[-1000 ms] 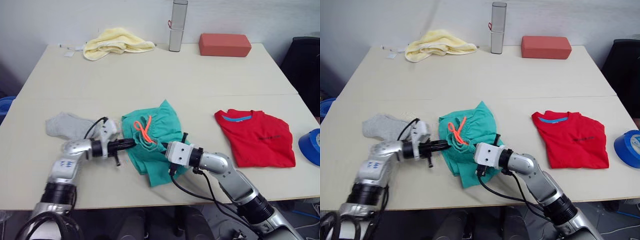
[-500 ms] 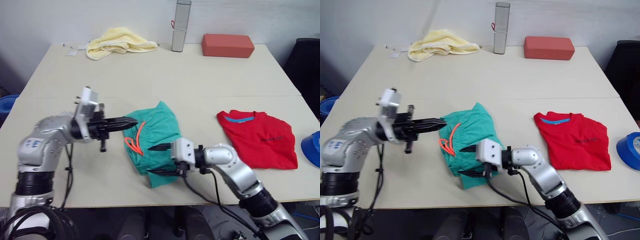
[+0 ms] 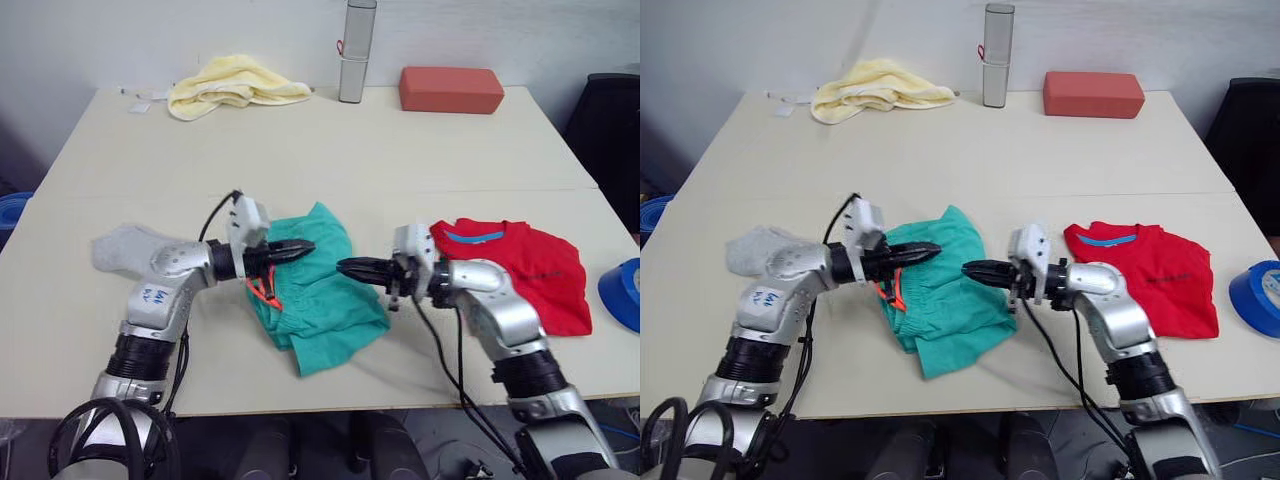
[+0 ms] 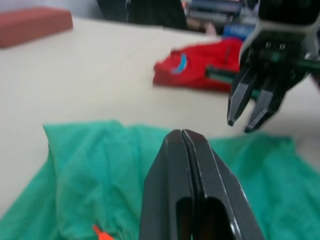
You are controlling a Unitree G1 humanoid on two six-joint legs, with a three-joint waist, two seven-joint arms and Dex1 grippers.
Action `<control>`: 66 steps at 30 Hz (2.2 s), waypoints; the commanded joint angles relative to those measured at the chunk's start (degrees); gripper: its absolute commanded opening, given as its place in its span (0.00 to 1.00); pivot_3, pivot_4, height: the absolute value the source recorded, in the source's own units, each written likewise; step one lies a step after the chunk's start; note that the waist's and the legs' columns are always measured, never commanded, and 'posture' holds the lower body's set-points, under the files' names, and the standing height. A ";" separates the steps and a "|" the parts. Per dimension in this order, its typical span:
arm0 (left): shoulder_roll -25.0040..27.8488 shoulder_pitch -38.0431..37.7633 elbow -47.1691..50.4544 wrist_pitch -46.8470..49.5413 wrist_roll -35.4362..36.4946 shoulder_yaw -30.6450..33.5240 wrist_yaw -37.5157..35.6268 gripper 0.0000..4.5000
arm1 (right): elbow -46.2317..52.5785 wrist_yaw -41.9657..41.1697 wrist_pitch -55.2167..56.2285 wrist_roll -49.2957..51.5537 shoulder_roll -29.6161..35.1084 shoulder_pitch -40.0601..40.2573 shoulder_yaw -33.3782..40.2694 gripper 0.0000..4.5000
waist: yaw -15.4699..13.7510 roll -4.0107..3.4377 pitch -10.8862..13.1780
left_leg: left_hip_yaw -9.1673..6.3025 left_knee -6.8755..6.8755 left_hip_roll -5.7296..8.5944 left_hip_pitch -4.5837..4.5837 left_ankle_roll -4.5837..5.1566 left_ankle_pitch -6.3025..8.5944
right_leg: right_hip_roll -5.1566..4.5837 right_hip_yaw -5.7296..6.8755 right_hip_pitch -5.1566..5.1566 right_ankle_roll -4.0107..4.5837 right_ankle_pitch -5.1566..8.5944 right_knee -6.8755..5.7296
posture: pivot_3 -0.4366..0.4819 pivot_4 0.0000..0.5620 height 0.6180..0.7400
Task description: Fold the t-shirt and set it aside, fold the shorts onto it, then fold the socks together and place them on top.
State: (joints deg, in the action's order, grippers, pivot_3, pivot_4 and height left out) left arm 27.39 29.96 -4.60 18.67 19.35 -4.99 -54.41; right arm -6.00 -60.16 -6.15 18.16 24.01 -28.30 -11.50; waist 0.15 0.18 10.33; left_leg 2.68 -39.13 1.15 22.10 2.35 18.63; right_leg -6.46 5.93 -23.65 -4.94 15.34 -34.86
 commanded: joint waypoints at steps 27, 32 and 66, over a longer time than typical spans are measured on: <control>3.14 -3.16 -1.28 -11.49 2.22 6.23 -6.45 0.00 | -1.19 -3.68 6.42 1.29 0.34 -0.66 3.82 0.00 | 0.02 -0.02 0.00 | -0.09 -0.01 -0.08 -0.10 -0.11 0.01 | -0.14 0.00 0.05 0.08 0.04 0.03 | 0.48 0.27 1.00; 1.81 -6.53 2.52 -7.86 -0.54 2.55 -3.05 0.00 | -12.50 -2.89 10.02 -5.01 -4.22 -6.61 -0.42 0.00 | 0.12 -0.02 0.00 | -0.08 0.03 -0.05 -0.09 -0.08 0.00 | -0.12 0.02 0.04 0.08 0.04 -0.07 | 0.48 0.27 1.00; 12.77 -27.22 14.32 -10.70 19.90 24.99 -14.48 0.98 | -24.34 -4.20 -54.11 4.91 1.15 -23.79 -0.21 1.00 | 1.49 -0.71 0.35 | -0.17 0.19 -0.19 0.00 -0.19 0.03 | -0.17 0.06 -0.16 0.37 0.20 -0.08 | 0.48 0.27 1.00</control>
State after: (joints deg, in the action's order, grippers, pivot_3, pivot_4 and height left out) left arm 39.27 3.18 8.19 7.26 35.88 17.88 -67.11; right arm -29.37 -62.77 -58.92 23.81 25.66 -52.51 -9.06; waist 1.65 -0.54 10.68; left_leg 2.50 -38.95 0.96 22.11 2.16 18.66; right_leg -6.63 6.00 -23.80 -4.58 15.54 -34.95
